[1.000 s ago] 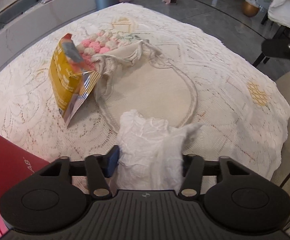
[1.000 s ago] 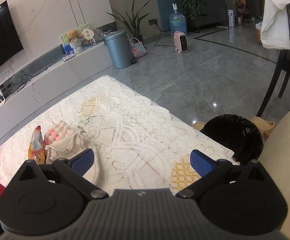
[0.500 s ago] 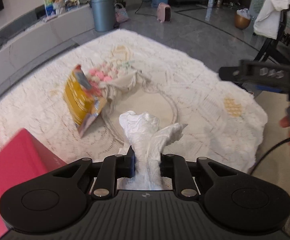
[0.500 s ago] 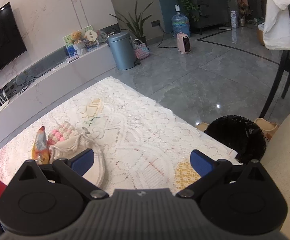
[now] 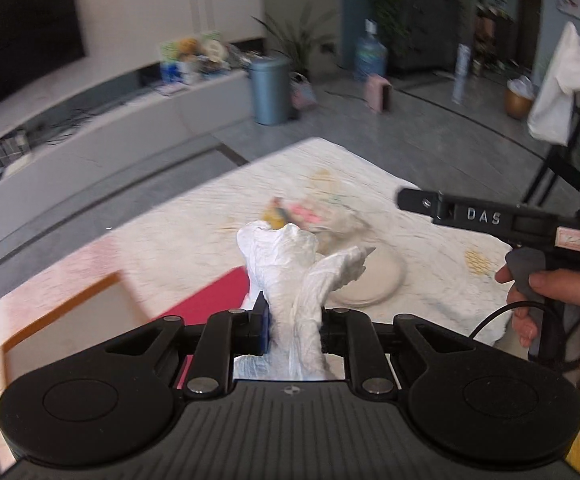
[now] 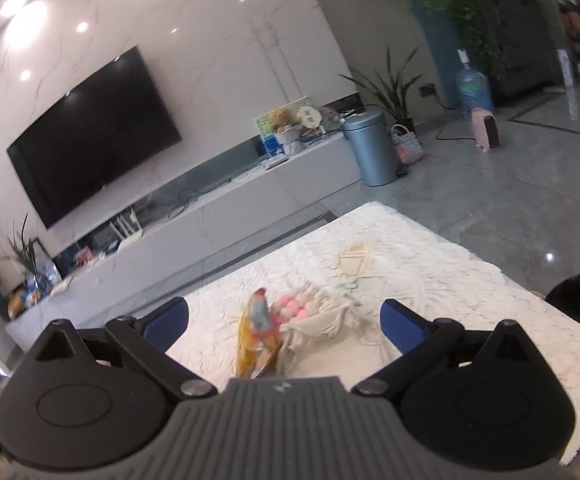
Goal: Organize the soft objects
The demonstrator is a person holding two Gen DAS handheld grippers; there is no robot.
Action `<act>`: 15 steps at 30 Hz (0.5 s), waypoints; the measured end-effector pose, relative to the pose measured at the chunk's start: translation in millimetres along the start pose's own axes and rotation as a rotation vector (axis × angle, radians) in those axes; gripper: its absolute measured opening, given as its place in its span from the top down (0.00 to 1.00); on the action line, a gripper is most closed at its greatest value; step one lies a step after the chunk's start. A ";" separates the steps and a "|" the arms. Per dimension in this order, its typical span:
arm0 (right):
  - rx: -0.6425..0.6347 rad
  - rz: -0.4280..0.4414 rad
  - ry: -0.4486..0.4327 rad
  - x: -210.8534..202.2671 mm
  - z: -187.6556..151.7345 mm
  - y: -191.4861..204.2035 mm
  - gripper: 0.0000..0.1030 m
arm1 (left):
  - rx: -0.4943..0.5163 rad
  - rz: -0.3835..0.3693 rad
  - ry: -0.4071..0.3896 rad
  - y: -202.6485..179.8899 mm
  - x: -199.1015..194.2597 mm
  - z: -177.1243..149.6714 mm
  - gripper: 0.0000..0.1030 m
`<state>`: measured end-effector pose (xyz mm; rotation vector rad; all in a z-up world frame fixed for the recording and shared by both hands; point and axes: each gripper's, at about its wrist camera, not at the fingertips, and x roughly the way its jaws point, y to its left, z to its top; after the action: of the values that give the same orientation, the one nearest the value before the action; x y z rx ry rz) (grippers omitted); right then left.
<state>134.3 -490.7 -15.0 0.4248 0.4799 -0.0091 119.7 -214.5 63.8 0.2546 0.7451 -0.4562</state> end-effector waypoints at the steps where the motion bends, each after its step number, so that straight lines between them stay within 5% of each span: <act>1: -0.018 -0.009 0.001 0.1 -1.0 5.2 0.03 | -0.020 0.018 -0.008 9.5 -9.1 -5.3 0.81; 6: -0.145 0.048 -0.020 -8.0 -2.2 31.4 0.03 | -0.127 0.103 -0.022 55.0 -33.1 -35.7 0.80; 15: -0.212 -0.178 0.165 67.6 -40.5 3.1 0.03 | -0.342 0.128 -0.047 112.6 -33.8 -83.2 0.80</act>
<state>176.6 -465.6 -76.6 0.1740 0.6737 -0.0948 103.2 -74.3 35.4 -0.0293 0.7426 -0.2069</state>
